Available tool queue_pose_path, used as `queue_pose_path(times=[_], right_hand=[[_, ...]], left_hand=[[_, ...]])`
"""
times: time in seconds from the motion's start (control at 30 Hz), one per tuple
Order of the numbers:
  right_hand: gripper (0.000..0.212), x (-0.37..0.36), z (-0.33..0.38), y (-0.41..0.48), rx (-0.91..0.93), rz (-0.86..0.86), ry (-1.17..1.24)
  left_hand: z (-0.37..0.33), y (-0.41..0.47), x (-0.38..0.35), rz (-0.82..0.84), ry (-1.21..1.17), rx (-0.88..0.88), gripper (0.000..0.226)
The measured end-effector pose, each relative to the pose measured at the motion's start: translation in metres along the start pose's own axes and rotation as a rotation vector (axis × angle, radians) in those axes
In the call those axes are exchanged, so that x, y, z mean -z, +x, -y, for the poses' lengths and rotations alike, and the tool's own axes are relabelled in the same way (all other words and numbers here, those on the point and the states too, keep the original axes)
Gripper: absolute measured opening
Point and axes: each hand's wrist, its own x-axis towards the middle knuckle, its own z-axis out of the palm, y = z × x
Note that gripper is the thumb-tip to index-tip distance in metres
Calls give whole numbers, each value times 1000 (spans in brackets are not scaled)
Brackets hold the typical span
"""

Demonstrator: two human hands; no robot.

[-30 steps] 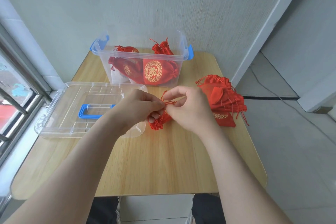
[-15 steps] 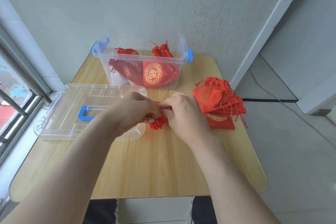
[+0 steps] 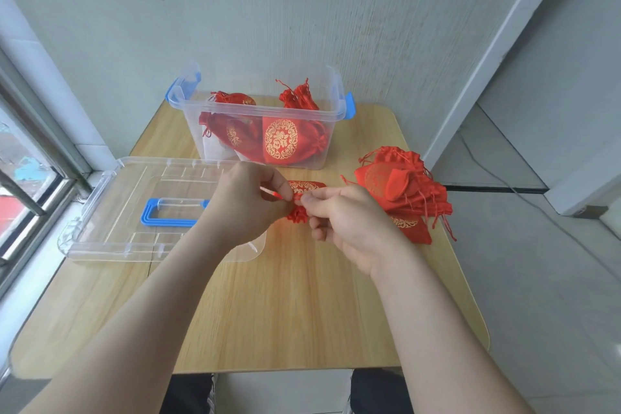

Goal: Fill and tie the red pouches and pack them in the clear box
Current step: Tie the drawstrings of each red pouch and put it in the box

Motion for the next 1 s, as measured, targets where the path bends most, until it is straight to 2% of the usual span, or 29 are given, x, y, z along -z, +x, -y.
queue_pose_path(times=[0.23, 0.43, 0.5, 0.67, 0.8, 0.87, 0.93, 1.0], right_hand=[[13, 0, 4, 2, -105, 34, 243], [15, 2, -2, 7, -16, -81, 138], [18, 3, -2, 8, -10, -106, 104], [11, 4, -1, 7, -14, -120, 90], [10, 2, -2, 7, 8, -144, 73], [9, 1, -3, 5, 28, -145, 46], [6, 1, -2, 3, 52, -141, -22], [10, 3, -5, 1, 117, -164, -164]], left_hand=[[-2, 0, -5, -81, -4, -59, 21], [-7, -4, -5, 43, -6, -171, 18], [-6, -4, -5, 29, -4, -185, 14], [-2, -3, -5, 17, 88, -212, 13], [-8, -4, -7, 0, 105, -140, 15], [-12, -5, -7, 7, 101, -80, 29], [-12, -5, -7, 48, 118, -32, 39], [-6, -4, -10, 62, 168, 4, 38]])
